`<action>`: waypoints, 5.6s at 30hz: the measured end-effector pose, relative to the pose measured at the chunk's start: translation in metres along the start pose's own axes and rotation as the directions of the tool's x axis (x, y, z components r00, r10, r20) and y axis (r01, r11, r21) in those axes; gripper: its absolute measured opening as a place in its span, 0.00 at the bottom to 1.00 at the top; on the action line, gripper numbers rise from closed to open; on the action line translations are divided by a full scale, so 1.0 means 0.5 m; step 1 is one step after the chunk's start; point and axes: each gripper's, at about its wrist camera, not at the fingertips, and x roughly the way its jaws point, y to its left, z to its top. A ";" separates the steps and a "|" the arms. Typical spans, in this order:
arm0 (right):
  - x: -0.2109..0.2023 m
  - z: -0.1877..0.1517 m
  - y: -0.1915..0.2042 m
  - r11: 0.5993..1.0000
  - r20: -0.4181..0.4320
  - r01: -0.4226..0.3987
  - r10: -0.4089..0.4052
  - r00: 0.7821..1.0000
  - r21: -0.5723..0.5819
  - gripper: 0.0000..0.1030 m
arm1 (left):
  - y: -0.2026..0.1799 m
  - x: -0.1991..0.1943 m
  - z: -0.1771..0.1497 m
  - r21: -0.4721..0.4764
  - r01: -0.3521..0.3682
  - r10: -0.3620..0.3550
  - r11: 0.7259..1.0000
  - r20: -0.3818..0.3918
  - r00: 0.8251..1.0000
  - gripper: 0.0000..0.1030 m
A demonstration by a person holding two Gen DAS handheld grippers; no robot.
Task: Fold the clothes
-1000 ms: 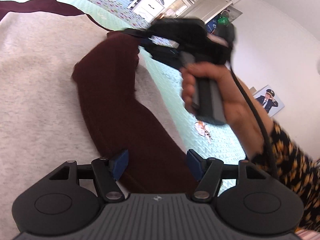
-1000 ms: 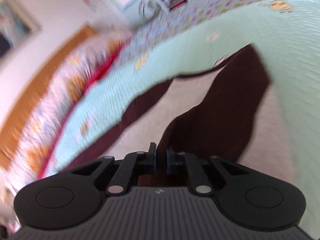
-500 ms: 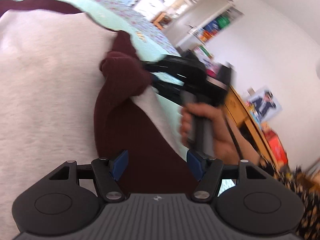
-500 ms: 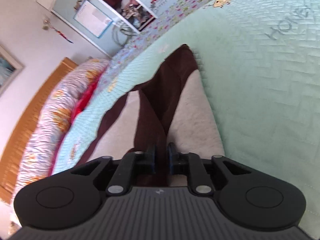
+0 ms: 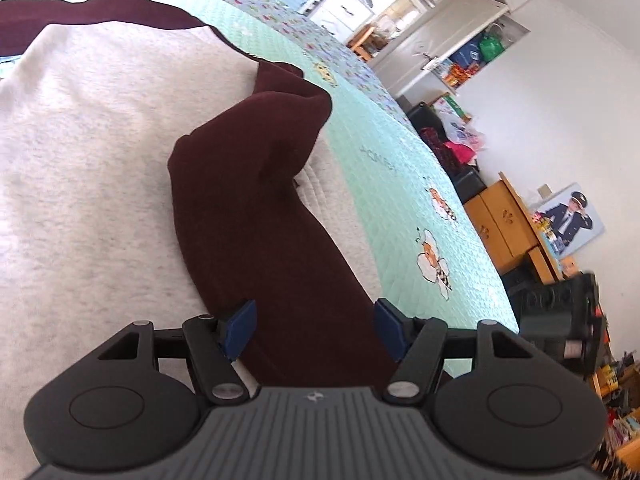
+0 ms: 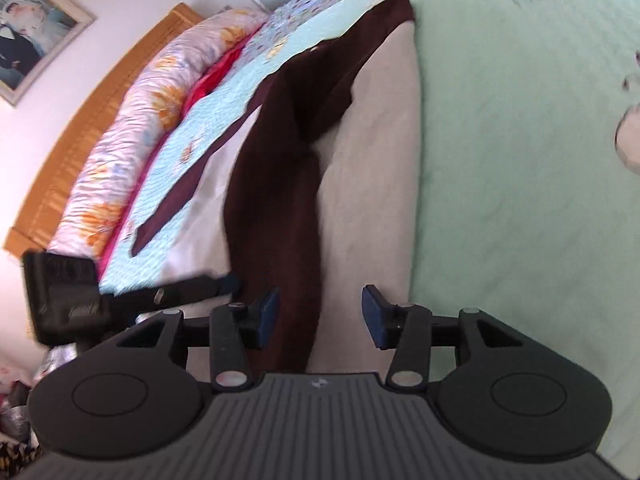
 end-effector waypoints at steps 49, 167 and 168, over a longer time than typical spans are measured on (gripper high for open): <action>0.329 0.448 0.078 0.921 -0.009 0.330 -0.339 0.941 -0.206 0.56 | 0.075 0.004 0.036 -0.036 0.035 -0.032 0.999 0.083 0.996 0.67; 0.259 0.398 0.012 0.949 0.036 0.012 -0.001 0.999 -0.314 0.13 | -0.102 0.103 0.304 0.393 -0.415 0.477 0.820 -0.071 0.876 0.03; 0.276 0.410 0.007 0.950 0.041 0.034 -0.022 0.999 -0.309 0.13 | -0.106 0.108 0.303 0.406 -0.411 0.476 0.816 -0.069 0.877 0.03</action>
